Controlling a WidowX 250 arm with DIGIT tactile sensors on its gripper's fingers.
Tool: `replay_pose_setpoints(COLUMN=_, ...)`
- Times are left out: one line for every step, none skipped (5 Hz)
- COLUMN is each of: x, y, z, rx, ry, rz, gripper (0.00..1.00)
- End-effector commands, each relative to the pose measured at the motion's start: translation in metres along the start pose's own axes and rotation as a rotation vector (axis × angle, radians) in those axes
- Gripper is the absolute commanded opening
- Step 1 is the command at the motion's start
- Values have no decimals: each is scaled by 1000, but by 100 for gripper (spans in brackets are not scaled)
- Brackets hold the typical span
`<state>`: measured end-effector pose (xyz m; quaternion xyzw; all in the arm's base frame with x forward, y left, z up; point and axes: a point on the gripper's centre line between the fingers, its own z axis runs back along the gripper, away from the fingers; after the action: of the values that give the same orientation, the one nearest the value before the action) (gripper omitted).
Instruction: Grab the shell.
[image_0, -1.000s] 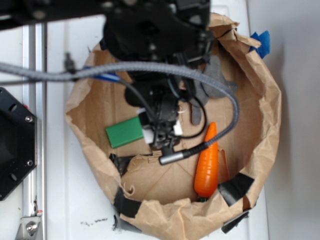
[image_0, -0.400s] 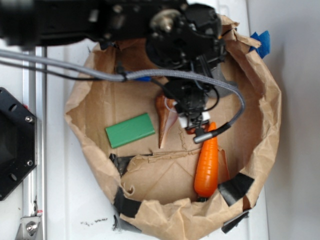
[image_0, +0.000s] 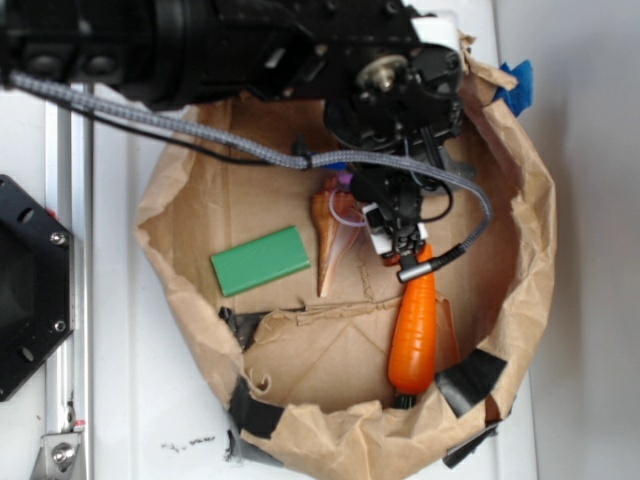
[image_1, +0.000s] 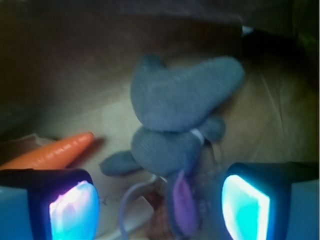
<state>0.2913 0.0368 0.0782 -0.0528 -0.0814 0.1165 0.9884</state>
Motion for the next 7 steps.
replay_pose_setpoints(x=1, y=-9, z=12, rx=38, ry=-34, rz=169, gripper=100)
replay_pose_setpoints(x=-7, y=-20, z=14, rx=-32, ry=-1, rz=205, gripper=100)
replay_pose_setpoints(x=-14, y=-27, z=12, rx=-45, ry=13, rz=236, gripper=100)
replay_pose_setpoints(x=-25, y=-30, z=11, rx=-28, ry=-16, rz=225, gripper=100)
replay_pose_setpoints(x=-42, y=-30, z=2, rx=-32, ry=-59, rz=201, gripper=100)
replay_pose_setpoints(x=-47, y=-23, z=-5, rx=-24, ry=-82, rz=184, gripper=100)
replay_pose_setpoints(x=-42, y=-18, z=-5, rx=-31, ry=-107, rz=185, gripper=100)
